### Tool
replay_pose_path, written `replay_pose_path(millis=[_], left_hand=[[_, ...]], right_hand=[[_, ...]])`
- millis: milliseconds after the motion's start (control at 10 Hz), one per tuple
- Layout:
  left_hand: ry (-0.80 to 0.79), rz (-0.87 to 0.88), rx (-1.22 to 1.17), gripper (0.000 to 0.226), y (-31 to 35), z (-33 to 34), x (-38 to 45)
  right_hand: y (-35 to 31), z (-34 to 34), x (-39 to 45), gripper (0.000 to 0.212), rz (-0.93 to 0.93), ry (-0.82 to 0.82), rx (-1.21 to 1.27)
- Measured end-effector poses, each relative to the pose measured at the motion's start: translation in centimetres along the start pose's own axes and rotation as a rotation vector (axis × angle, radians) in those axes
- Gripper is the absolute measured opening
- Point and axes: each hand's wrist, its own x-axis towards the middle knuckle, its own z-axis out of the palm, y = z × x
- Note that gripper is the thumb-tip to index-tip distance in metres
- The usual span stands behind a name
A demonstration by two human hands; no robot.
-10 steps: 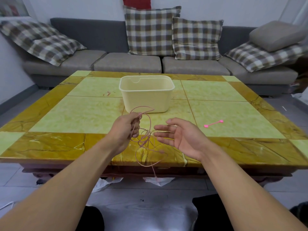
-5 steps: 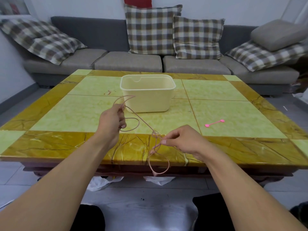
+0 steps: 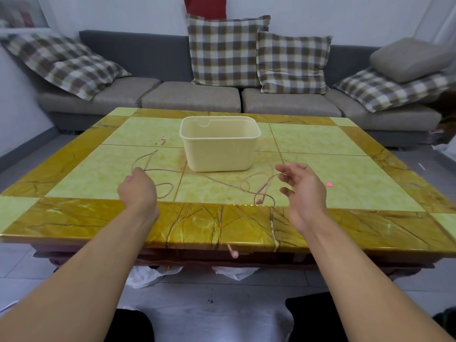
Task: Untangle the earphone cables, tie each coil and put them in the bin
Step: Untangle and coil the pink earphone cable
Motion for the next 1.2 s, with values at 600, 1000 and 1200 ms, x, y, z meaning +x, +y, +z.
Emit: replay_pose_path(millis=[600, 1000, 1200], left_hand=[[-0.419, 0.157, -0.042, 0.019, 1.4, 0.5, -4.3], [-0.84, 0.172, 0.135, 0.024, 0.6, 0.8, -5.4], [-0.825, 0.139, 0.199, 0.023, -0.4, 1.2, -5.3]], right_hand=[[1.8, 1.3, 1.3, 0.011, -0.072, -0.413, -0.262], [2.1, 3.0, 1.6, 0.041, -0.347, -0.325, -1.241], [2.6, 4.6, 1.8, 0.029, -0.146, -0.588, -0.702]])
